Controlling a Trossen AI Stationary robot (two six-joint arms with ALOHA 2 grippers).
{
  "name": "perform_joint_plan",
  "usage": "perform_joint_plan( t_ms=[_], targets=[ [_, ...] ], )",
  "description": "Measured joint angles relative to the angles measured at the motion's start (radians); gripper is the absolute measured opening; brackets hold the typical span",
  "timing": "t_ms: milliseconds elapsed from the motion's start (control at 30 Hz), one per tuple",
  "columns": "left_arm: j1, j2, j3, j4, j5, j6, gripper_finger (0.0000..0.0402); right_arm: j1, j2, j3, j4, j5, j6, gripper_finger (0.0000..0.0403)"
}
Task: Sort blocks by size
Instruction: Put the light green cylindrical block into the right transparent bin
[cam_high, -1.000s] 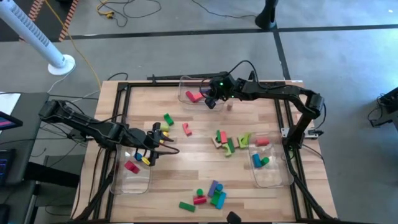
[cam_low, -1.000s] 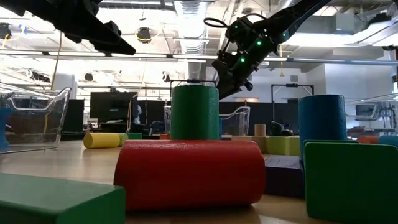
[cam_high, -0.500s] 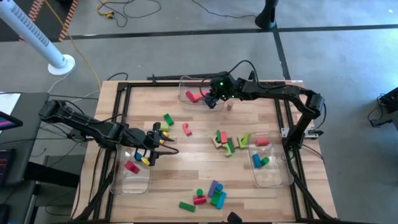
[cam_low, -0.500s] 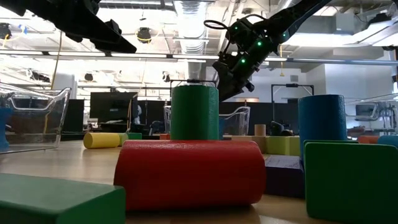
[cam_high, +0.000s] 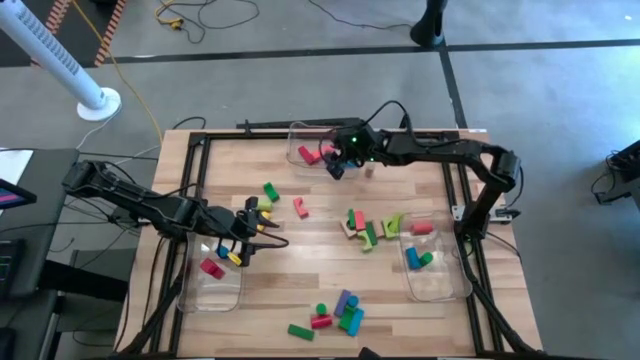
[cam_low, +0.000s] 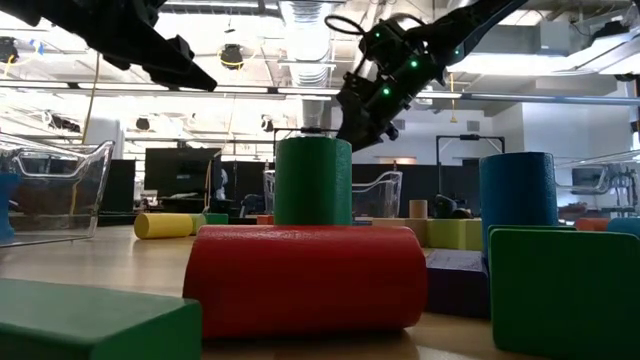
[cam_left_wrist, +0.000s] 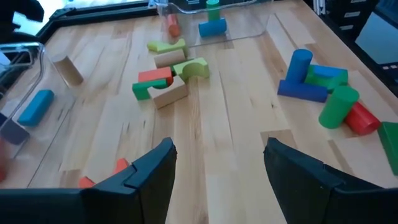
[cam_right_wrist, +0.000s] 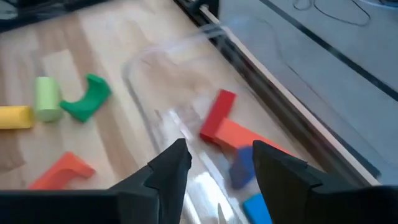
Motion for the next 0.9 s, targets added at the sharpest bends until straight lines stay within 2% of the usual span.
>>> perform_joint_plan(
  t_ms=[400,900],
  targets=[
    [0.000,0.000,-0.096,0.088,0.000,-0.047,0.0234,0.125,0.000,0.000,0.021,-0.003,-0.057,0.0196],
    [0.000,0.000,-0.099,0.118,0.000,-0.062,0.0234,0.382,0.000,0.000,-0.096,-0.004,-0.081,0.0191]
  ],
)
